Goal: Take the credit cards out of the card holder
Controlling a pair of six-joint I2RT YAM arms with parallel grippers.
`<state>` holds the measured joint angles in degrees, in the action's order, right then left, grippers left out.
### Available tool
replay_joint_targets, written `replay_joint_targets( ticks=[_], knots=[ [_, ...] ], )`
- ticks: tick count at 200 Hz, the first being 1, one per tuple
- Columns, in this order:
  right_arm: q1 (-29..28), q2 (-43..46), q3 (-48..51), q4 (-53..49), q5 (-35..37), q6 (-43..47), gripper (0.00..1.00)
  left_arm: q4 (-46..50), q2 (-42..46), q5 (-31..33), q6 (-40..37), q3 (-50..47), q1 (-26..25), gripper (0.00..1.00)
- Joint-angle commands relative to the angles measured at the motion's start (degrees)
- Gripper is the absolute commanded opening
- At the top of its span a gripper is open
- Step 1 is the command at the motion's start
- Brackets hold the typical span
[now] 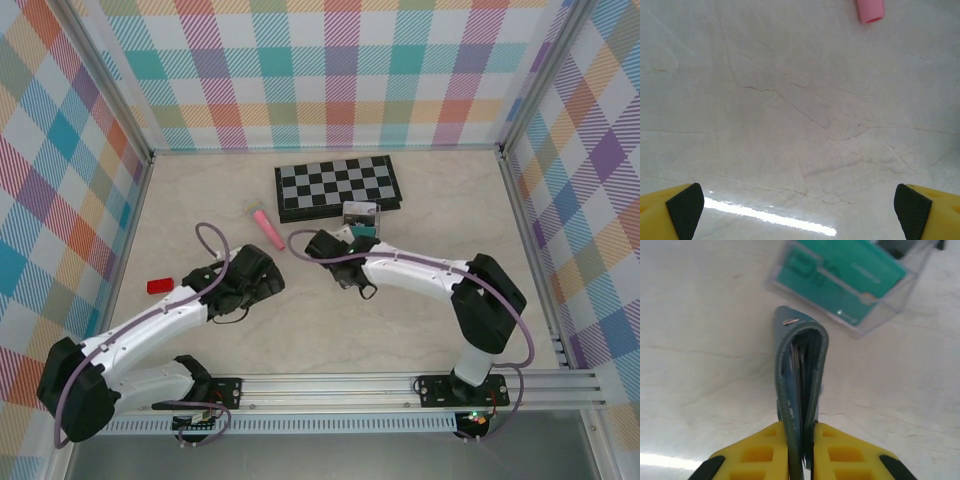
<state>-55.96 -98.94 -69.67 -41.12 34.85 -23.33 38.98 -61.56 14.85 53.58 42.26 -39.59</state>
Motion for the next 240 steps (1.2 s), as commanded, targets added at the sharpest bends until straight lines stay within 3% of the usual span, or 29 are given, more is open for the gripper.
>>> replay_joint_targets(
  ticks=[1, 18, 36, 64, 110, 139, 166, 202, 240],
  knots=[
    [-1.61, 0.01, 5.84, 5.51, -16.35, -0.57, 0.24, 1.09, 2.24, 0.09, 3.24, -1.77, 0.50, 1.00],
    [-1.65, 3.06, 9.01, 9.45, -22.90, -0.15, 0.35, 0.68, 3.51, -0.26, 3.49, -3.39, 0.55, 1.00],
    [-1.53, 6.27, 10.41, 10.27, -24.48, 0.19, 0.48, -0.93, 4.60, -0.47, 3.14, -4.87, 0.53, 1.00],
    [2.38, 10.47, 11.19, 9.99, -26.53, -2.72, 0.56, -5.43, 4.01, -2.07, -1.64, -5.22, 0.57, 1.00],
    [14.04, 11.70, 13.24, 11.04, -34.89, -12.09, 0.56, -9.89, -3.70, -9.13, -9.73, 1.07, 0.53, 1.00],
    [16.75, 7.69, 12.82, 12.38, -36.23, -14.99, 0.54, -17.58, -9.01, -14.47, -11.08, 2.15, 0.53, 0.96],
    [18.10, 3.06, 12.01, 14.51, -36.75, -16.91, 0.54, -18.68, -11.65, -14.32, -9.74, 3.18, 0.57, 0.95],
    [18.09, -3.23, 6.63, 12.85, -36.88, -14.03, 0.50, -20.67, -13.29, -16.37, -7.89, 1.87, 0.57, 0.92],
    [16.93, -9.02, 1.09, 11.83, -40.77, -3.41, 0.44, -22.55, -16.19, -20.14, -7.23, 1.81, 0.57, 0.78]
  ],
)
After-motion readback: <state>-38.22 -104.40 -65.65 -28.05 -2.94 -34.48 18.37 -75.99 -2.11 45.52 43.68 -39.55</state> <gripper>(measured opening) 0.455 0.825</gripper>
